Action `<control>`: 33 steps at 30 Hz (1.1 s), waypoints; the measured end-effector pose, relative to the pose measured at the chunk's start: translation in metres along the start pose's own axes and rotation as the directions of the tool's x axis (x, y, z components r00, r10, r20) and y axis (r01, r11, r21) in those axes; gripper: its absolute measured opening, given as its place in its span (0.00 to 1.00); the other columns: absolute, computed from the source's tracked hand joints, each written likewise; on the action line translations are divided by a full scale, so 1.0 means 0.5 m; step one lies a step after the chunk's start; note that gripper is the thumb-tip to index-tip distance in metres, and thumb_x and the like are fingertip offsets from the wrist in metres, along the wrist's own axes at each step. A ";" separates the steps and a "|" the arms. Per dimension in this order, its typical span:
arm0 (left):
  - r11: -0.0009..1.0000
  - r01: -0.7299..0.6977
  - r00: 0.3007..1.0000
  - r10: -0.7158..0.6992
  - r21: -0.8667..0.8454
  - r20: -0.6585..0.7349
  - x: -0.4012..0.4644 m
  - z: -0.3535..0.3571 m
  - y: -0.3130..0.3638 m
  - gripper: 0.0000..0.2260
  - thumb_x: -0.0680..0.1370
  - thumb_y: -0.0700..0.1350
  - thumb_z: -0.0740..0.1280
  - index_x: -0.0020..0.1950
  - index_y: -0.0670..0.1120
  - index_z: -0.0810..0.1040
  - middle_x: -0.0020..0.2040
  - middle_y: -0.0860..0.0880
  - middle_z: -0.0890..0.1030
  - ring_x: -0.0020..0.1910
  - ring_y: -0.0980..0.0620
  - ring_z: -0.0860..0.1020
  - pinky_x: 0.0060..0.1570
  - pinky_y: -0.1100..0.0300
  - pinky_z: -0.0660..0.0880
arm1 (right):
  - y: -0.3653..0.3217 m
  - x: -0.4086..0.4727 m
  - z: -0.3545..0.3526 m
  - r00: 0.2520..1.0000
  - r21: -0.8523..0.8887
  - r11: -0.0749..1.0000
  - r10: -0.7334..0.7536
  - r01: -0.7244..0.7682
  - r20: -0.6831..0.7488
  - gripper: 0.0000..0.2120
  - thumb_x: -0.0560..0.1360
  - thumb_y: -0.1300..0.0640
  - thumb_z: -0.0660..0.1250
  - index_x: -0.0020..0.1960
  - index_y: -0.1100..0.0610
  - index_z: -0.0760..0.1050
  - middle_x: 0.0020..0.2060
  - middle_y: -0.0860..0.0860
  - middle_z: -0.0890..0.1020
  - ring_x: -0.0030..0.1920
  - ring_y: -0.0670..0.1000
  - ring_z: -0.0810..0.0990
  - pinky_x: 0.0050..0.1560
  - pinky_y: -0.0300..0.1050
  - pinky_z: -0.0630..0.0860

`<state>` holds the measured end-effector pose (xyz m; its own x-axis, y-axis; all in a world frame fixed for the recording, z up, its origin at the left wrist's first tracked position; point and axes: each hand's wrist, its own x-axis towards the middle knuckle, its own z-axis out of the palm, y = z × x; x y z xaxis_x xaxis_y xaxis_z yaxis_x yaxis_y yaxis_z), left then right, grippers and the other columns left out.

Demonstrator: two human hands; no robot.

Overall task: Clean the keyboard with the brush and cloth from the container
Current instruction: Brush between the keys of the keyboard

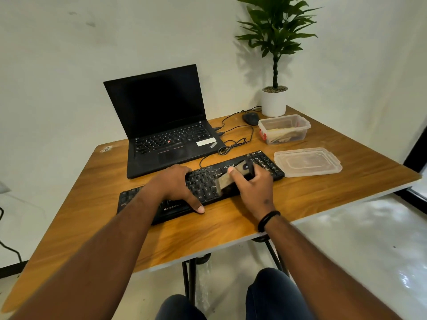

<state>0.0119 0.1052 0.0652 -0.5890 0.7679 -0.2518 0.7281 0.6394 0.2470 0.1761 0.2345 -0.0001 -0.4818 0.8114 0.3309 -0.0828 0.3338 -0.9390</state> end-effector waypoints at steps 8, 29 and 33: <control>0.999 0.030 0.999 -0.030 0.021 0.010 0.006 -0.001 0.003 0.58 0.53 0.62 0.84 0.78 0.50 0.63 0.73 0.49 0.68 0.70 0.46 0.69 0.67 0.50 0.69 | -0.002 0.001 0.004 0.997 -0.042 0.999 -0.003 0.006 0.076 0.09 0.73 0.53 0.74 0.39 0.58 0.80 0.36 0.49 0.84 0.38 0.43 0.82 0.38 0.38 0.78; 0.998 0.054 0.998 -0.055 0.027 0.023 0.000 -0.001 0.012 0.59 0.56 0.59 0.84 0.80 0.46 0.59 0.76 0.46 0.64 0.73 0.43 0.67 0.68 0.49 0.68 | -0.005 -0.002 -0.007 0.971 0.086 0.995 0.063 -0.044 -0.229 0.05 0.75 0.58 0.72 0.42 0.58 0.81 0.36 0.48 0.85 0.39 0.43 0.84 0.43 0.41 0.82; 0.998 0.057 0.998 -0.057 0.017 0.019 -0.001 -0.002 0.011 0.54 0.56 0.59 0.85 0.76 0.46 0.64 0.72 0.46 0.68 0.69 0.44 0.69 0.65 0.51 0.70 | -0.008 -0.005 -0.005 0.998 0.071 0.996 0.044 -0.048 0.050 0.07 0.75 0.59 0.72 0.38 0.58 0.80 0.34 0.47 0.83 0.36 0.41 0.82 0.37 0.35 0.78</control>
<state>0.0157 0.1083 0.0674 -0.6231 0.7291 -0.2832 0.6992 0.6815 0.2162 0.1797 0.2321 0.0028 -0.5282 0.8003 0.2838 -0.1214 0.2596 -0.9580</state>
